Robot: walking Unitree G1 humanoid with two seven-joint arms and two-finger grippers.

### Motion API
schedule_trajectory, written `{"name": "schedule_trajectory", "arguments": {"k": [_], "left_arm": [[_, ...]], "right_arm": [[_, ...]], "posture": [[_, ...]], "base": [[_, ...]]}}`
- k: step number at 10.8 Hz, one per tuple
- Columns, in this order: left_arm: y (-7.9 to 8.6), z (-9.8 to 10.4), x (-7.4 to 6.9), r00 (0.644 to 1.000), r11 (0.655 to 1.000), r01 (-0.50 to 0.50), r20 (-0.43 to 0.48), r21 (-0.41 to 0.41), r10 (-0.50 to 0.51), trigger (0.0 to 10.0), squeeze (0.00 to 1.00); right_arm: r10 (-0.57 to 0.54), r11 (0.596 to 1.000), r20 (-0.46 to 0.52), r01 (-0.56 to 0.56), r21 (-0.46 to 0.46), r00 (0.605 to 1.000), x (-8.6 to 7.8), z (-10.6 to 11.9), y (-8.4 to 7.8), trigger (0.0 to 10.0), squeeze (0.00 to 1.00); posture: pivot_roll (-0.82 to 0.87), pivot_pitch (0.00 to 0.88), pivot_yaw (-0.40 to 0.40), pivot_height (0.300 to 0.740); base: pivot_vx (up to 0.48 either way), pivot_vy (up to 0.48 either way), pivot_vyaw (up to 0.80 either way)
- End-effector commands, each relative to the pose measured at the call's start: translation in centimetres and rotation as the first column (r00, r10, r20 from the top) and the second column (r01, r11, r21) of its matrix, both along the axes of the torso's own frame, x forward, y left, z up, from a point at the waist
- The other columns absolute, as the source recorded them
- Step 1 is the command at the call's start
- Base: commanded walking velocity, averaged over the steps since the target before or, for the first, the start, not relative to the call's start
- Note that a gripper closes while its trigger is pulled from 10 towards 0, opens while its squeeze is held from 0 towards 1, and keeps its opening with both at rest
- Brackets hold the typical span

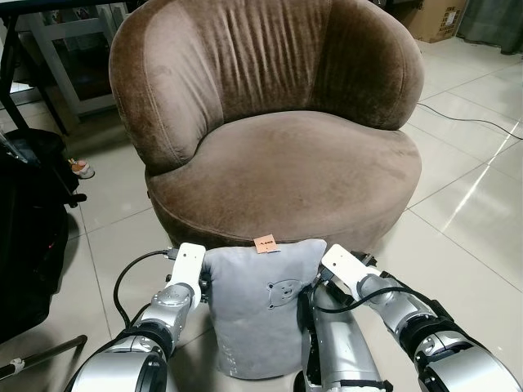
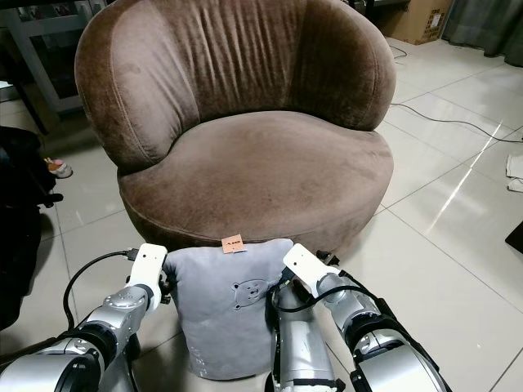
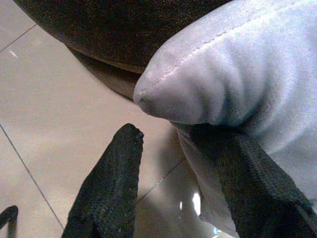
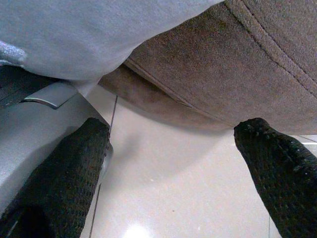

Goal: Move the pillow to the sofa from floor

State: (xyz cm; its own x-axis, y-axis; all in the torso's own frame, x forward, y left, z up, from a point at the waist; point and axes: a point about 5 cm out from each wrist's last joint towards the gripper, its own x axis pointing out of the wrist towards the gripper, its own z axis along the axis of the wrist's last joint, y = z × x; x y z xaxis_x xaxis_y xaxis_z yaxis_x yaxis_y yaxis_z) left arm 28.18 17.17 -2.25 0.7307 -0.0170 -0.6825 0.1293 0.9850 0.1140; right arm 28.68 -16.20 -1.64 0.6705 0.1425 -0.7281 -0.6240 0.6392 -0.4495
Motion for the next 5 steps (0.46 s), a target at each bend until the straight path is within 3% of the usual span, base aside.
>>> {"name": "schedule_trajectory", "arguments": {"k": [1, 3, 4, 5], "left_arm": [[0.12, -0.1, -0.11, 1.0, 1.0, -0.001, -0.009, 0.01, 0.001, 10.0, 1.0], [0.09, -0.15, -0.15, 1.0, 1.0, 0.0, -0.019, 0.006, 0.0, 10.0, 0.98], [0.07, 0.16, 0.22, 0.999, 0.997, -0.052, -0.015, -0.057, 0.051, 10.0, 0.0], [0.21, 0.51, 0.59, 0.997, 0.996, -0.072, 0.007, -0.052, 0.073, 10.0, 0.0]], "right_arm": [[0.011, 0.999, -0.231, -0.019, -0.035, 0.973, -4.53, -3.74, 0.19, 10.0, 0.0], [0.01, 0.999, -0.229, -0.019, -0.035, 0.973, -4.43, -3.68, 0.29, 10.0, 0.0], [0.013, 0.999, -0.227, -0.022, -0.036, 0.974, -4.3, -3.6, 0.39, 10.0, 0.0], [0.015, 0.999, -0.226, -0.023, -0.035, 0.974, -4.27, -3.58, 0.41, 10.0, 0.0]], "posture": [[-0.18, 0.0, 0.034, 0.381], [-0.18, 0.0, 0.033, 0.381], [-0.18, 0.0, 0.03, 0.381], [-0.18, 0.0, 0.025, 0.381]], "base": [[0.0, 0.0, 0.0], [0.0, 0.0, 0.0], [0.0, 0.0, 0.0], [0.0, 0.0, 0.0]]}}
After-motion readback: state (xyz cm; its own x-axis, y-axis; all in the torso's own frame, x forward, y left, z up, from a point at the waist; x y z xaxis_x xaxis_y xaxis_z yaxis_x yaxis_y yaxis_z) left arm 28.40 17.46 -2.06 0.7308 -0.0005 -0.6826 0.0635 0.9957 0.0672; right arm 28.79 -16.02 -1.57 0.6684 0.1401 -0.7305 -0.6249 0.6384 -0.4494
